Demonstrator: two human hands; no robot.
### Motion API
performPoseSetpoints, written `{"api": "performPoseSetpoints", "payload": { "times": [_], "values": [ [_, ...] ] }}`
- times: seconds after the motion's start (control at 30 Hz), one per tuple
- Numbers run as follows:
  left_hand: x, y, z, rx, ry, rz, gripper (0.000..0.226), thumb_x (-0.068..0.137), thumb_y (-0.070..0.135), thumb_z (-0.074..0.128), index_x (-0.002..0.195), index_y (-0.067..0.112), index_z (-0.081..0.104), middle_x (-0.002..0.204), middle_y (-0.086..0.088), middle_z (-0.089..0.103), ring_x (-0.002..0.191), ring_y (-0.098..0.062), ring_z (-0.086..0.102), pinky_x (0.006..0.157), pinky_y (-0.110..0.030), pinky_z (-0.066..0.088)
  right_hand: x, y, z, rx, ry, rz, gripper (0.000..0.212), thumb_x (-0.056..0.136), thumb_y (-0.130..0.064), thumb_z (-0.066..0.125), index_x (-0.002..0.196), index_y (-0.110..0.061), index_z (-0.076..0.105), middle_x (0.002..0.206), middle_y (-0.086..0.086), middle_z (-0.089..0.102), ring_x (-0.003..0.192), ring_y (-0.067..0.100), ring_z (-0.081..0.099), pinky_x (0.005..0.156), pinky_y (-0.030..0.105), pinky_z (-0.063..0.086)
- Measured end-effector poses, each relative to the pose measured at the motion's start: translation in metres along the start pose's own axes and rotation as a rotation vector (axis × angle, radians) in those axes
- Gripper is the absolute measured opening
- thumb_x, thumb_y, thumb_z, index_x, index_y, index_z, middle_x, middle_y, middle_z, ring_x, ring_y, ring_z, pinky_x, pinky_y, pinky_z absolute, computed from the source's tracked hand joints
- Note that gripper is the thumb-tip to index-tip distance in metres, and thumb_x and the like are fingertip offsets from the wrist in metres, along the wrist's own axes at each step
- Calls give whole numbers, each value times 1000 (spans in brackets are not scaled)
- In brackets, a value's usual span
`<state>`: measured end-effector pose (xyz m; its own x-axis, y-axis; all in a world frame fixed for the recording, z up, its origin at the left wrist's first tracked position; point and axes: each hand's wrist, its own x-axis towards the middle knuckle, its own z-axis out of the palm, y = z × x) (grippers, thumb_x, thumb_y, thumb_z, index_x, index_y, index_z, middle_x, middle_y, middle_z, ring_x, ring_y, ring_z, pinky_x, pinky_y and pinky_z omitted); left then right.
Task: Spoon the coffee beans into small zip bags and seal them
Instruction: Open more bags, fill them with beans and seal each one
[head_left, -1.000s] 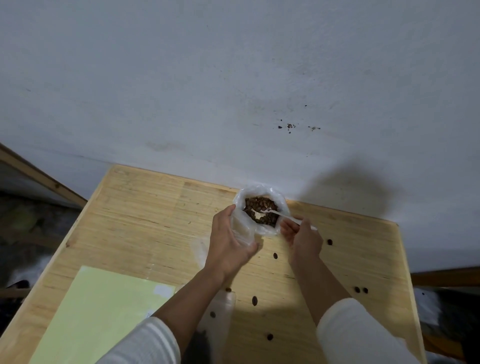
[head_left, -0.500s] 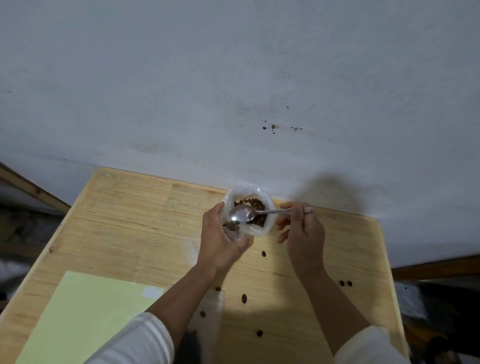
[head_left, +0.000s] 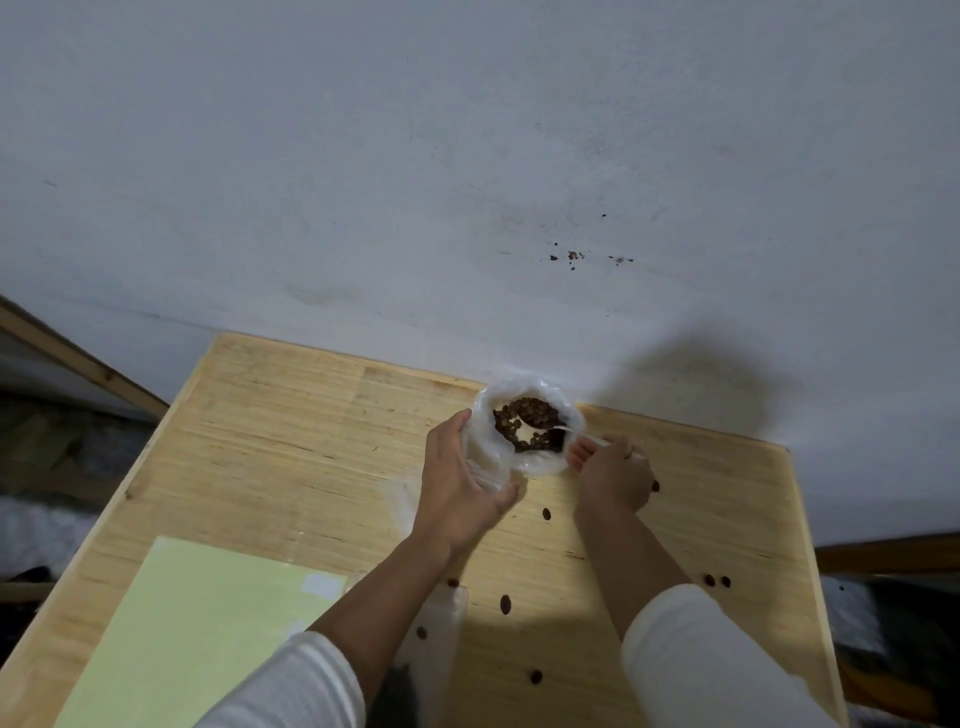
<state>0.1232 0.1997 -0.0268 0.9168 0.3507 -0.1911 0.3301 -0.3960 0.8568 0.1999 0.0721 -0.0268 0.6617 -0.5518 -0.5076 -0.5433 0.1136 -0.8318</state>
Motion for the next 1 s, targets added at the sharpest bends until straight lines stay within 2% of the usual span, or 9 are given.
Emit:
{"api": "performPoseSetpoints", "payload": {
  "times": [0.07, 0.2, 0.27, 0.47, 0.63, 0.7, 0.8, 0.9, 1.0],
  "values": [
    [0, 0, 0, -5, -1, 1, 96, 66, 40, 82, 141, 24, 24, 135, 10, 27, 115, 2, 31, 75, 8, 27, 2, 1, 0, 159, -52, 114, 26, 99, -18, 35, 91, -5, 56, 70, 10, 67, 54, 17, 65, 48, 23, 54],
    [2, -2, 1, -8, 6, 2, 96, 65, 38, 82, 141, 25, 25, 134, 11, 27, 117, 0, 33, 81, 3, 28, 5, 4, -6, 334, -119, 210, 23, 99, -18, 37, 90, -4, 53, 72, 13, 65, 43, 11, 63, 40, 19, 50],
    [2, -2, 1, -9, 2, 3, 96, 65, 36, 83, 141, 24, 25, 134, 11, 27, 117, 1, 32, 85, 0, 28, 5, 4, -11, 335, -131, 201, 22, 99, -19, 38, 93, -5, 53, 72, 13, 65, 42, 10, 63, 38, 19, 48],
    [2, -3, 2, -2, 18, 29, 95, 64, 32, 83, 140, 21, 27, 131, 9, 29, 114, 0, 33, 79, 5, 28, -11, -8, -28, 314, -174, 105, 23, 100, -21, 37, 84, -11, 50, 71, 11, 65, 42, 8, 62, 38, 18, 47],
    [-2, -1, 0, -22, 30, 53, 95, 64, 31, 82, 140, 20, 27, 133, 6, 29, 114, 1, 32, 88, -7, 28, -32, -23, -48, 141, -326, -119, 26, 101, -20, 36, 92, -5, 55, 68, 9, 64, 45, 9, 60, 37, 19, 44],
    [-3, 2, 0, -21, 35, 65, 95, 64, 30, 82, 141, 19, 27, 134, 5, 30, 114, 0, 32, 92, -10, 29, -43, -27, -55, 13, -424, -291, 28, 101, -18, 36, 93, -4, 59, 69, 8, 64, 48, 10, 59, 38, 20, 43],
    [-4, 6, 1, -11, 44, 90, 95, 65, 28, 82, 142, 16, 27, 136, 1, 30, 114, 0, 31, 95, -12, 30, -56, -31, -65, -146, -549, -586, 23, 98, -15, 42, 89, -14, 63, 70, 5, 63, 54, 7, 59, 42, 20, 46],
    [-6, 8, 2, 8, 82, 127, 92, 64, 23, 81, 140, 13, 31, 135, -3, 33, 112, 1, 30, 94, -11, 29, -58, -34, -77, -290, -542, -740, 16, 93, -14, 52, 92, -14, 68, 67, 2, 62, 47, 3, 56, 43, 13, 43],
    [-6, 9, 3, -1, 99, 148, 90, 64, 20, 81, 140, 13, 32, 134, -4, 34, 113, -1, 31, 94, -11, 28, -53, -33, -96, -400, -524, -783, 10, 88, -13, 62, 91, -15, 71, 63, -2, 65, 48, 4, 58, 47, 15, 47]
  ]
}}
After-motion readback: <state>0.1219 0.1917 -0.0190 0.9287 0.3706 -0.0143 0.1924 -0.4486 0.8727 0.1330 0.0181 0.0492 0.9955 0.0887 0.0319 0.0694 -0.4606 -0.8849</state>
